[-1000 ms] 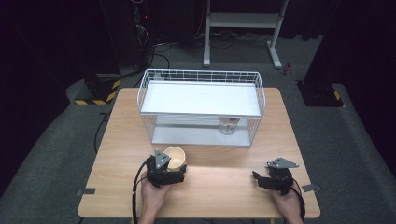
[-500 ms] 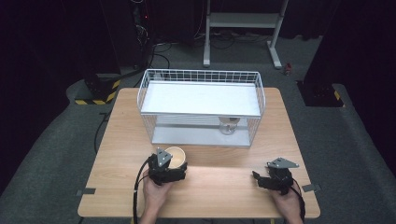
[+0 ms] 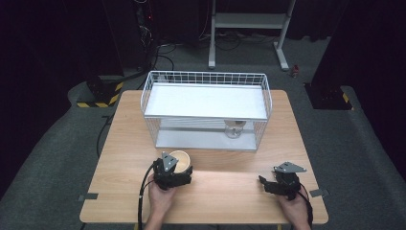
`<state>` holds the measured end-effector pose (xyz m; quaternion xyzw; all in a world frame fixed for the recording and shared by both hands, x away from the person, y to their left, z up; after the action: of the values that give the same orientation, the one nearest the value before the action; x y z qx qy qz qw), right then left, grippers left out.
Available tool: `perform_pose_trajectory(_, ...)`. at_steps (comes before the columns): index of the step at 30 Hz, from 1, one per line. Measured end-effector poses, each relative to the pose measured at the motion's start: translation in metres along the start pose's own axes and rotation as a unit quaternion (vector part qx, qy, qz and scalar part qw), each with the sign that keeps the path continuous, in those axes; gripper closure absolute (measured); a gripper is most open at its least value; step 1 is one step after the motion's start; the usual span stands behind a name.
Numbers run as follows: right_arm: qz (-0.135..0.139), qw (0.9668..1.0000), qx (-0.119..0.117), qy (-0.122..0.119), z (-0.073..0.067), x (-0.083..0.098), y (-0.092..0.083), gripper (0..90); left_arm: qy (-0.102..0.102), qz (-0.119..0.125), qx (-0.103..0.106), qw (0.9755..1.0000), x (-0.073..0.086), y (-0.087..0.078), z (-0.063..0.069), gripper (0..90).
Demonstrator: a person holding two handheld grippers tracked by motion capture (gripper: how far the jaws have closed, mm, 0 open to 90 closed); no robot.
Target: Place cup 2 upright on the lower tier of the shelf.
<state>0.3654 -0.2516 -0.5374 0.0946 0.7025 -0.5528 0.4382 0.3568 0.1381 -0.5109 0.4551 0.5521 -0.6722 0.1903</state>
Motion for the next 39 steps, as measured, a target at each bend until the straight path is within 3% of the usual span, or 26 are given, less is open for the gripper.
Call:
perform_pose_trajectory(10,0.0,1.0,0.0,0.001,0.0,0.0,0.0,25.9,-0.001,-0.002,-0.012,0.9999,-0.002,-0.002,-0.002,9.3)
perform_pose_trajectory(23,0.001,1.0,0.0,0.001,0.0,0.0,0.0,25.9,-0.01,0.004,-0.005,0.9999,-0.012,-0.008,-0.007,9.3)
perform_pose_trajectory(39,0.001,1.0,0.0,0.0,0.0,0.0,0.0,25.9,-0.018,0.006,0.003,0.9998,-0.029,-0.001,-0.011,9.3)
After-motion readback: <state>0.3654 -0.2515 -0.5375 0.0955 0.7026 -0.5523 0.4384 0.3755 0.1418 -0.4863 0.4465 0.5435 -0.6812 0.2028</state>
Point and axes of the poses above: each handheld gripper's, and its own axes: y roughly forward along the jaws, x roughly out of its underside, z roughly to its right, the point moved 2 cm from there along y, roughly forward along the jaws, and after that the axes turned 2 degrees about y, right-handed, at the moved point
